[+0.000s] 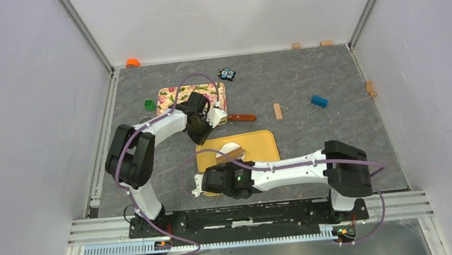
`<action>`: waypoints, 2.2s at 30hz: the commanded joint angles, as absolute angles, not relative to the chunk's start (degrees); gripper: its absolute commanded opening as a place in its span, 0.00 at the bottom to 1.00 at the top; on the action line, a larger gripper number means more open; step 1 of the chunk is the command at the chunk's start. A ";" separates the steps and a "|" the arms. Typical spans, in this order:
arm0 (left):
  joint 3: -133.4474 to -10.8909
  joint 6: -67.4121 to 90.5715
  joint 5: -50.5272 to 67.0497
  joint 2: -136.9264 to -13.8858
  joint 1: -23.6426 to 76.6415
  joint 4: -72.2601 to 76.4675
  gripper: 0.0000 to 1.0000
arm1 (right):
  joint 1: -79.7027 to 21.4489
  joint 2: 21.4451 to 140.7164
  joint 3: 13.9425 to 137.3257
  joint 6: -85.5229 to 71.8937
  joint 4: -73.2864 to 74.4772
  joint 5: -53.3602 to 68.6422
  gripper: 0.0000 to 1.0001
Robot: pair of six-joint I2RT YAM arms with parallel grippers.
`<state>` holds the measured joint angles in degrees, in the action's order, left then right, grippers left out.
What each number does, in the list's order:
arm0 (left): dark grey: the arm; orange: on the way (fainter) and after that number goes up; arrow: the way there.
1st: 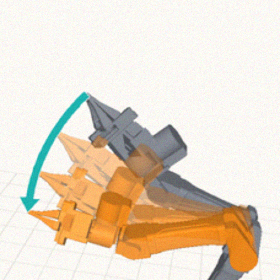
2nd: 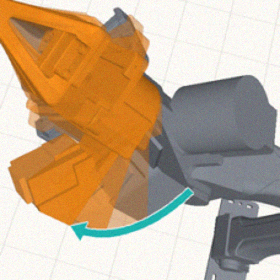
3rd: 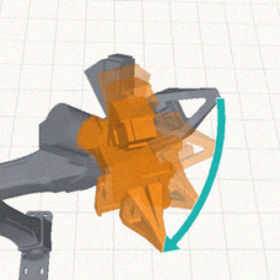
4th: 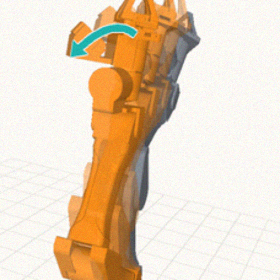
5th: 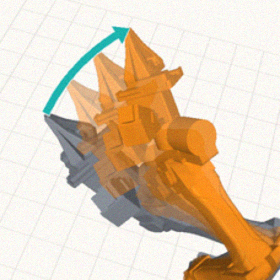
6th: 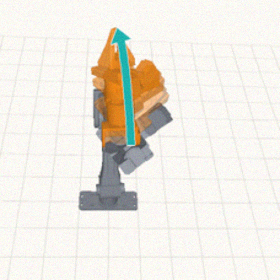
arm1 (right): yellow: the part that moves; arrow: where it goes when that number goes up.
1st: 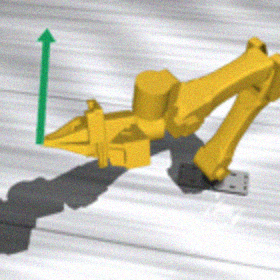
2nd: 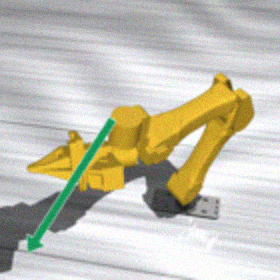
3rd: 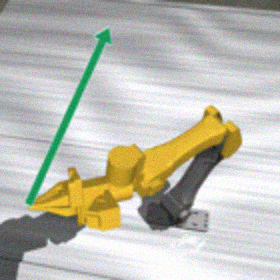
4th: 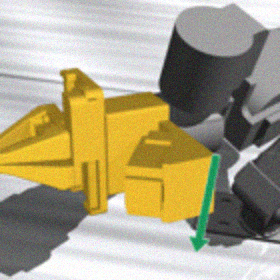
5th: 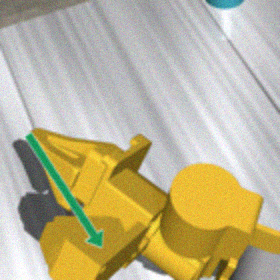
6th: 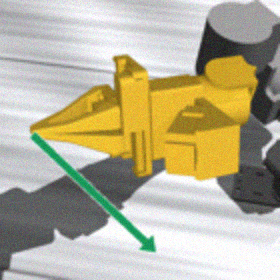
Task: Roll out the dumpling wrappers from the dough
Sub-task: Flatten out the dough on the work surface.
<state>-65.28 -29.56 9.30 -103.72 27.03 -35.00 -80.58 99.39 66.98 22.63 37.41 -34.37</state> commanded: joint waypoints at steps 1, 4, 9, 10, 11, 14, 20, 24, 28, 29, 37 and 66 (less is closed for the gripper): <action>-61.35 -30.58 11.26 -109.21 28.08 -31.82 0.02 | -77.15 108.78 64.49 21.90 48.86 -15.16 0.00; -61.35 -30.56 11.23 -109.23 28.11 -31.82 0.02 | -73.55 113.16 66.98 24.83 47.44 -16.68 0.00; -61.35 -30.57 11.29 -109.22 28.05 -31.82 0.02 | -72.84 114.88 69.19 25.33 45.98 -14.04 0.00; -61.35 -30.58 11.29 -109.24 28.11 -31.82 0.02 | -73.26 114.24 68.56 24.57 46.18 -13.72 0.00; -61.35 -30.52 11.30 -109.25 28.09 -31.82 0.02 | -74.02 113.07 67.39 23.79 46.23 -13.69 0.00; -61.35 -30.55 11.27 -109.23 28.10 -31.82 0.02 | -76.37 109.01 62.93 20.40 46.93 -12.84 0.00; -61.35 -30.54 11.28 -109.24 28.12 -31.83 0.02 | -82.70 104.50 63.49 14.70 52.87 -11.61 0.00; -61.35 -30.54 11.27 -109.20 28.09 -31.81 0.02 | -81.73 105.18 63.19 16.64 50.98 -12.24 0.00; -61.34 -30.56 11.26 -109.23 28.06 -31.82 0.02 | -76.94 109.75 62.90 21.79 46.90 -14.58 0.00; -61.35 -30.56 11.28 -109.23 28.07 -31.82 0.02 | -75.77 110.87 63.20 22.76 46.05 -14.90 0.00; -61.35 -30.52 11.28 -109.24 28.08 -31.83 0.02 | -75.17 112.86 68.27 23.33 44.52 -15.99 0.00; -61.35 -30.59 11.26 -109.16 28.09 -31.89 0.02 | -82.09 110.26 63.91 16.92 44.90 -14.18 0.00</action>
<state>-65.28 -29.58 9.32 -103.72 27.03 -35.00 -80.16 105.45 71.83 21.34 37.74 -36.73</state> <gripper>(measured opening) 0.125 0.427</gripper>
